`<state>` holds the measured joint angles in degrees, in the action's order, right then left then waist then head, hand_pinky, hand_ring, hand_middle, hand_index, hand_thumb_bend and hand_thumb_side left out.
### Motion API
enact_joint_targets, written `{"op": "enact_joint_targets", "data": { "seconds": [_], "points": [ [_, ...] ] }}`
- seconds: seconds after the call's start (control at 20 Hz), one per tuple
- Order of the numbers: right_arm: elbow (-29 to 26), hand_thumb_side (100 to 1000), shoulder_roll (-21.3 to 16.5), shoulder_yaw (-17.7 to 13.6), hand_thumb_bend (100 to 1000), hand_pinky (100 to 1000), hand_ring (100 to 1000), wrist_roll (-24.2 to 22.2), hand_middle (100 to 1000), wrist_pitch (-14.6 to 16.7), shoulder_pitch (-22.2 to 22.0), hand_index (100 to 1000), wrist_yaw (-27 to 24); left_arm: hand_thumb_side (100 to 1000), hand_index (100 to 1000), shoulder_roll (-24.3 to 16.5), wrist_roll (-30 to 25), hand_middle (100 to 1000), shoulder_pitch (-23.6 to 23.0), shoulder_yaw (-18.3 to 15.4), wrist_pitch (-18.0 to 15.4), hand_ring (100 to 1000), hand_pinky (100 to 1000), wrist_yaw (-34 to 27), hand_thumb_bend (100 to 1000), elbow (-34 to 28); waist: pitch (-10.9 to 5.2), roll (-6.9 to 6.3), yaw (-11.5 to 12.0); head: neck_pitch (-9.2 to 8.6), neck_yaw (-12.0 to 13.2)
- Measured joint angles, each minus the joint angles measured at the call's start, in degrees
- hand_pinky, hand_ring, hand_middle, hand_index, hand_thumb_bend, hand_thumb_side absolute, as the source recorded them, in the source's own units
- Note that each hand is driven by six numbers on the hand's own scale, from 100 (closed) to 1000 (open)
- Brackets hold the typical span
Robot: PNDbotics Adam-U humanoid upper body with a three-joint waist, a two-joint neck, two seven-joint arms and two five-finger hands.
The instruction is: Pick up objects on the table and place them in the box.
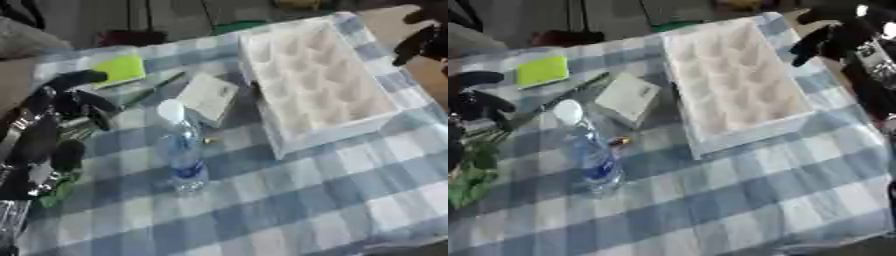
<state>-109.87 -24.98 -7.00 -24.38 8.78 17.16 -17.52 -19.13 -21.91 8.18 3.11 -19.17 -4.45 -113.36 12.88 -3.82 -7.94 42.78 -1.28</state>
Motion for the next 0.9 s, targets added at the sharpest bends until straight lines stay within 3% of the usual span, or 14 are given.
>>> {"op": "enact_joint_targets", "data": {
  "seconds": [0.9],
  "points": [
    [0.15,672,0.0,0.0,100,563,628,-0.02,743,0.02,0.0,808,-0.03,615,927,0.0,-0.02,837,0.0,0.22,0.29,681,507,0.43,465,0.0,0.0,0.0,-0.09,0.0,-0.01]
  ]
}}
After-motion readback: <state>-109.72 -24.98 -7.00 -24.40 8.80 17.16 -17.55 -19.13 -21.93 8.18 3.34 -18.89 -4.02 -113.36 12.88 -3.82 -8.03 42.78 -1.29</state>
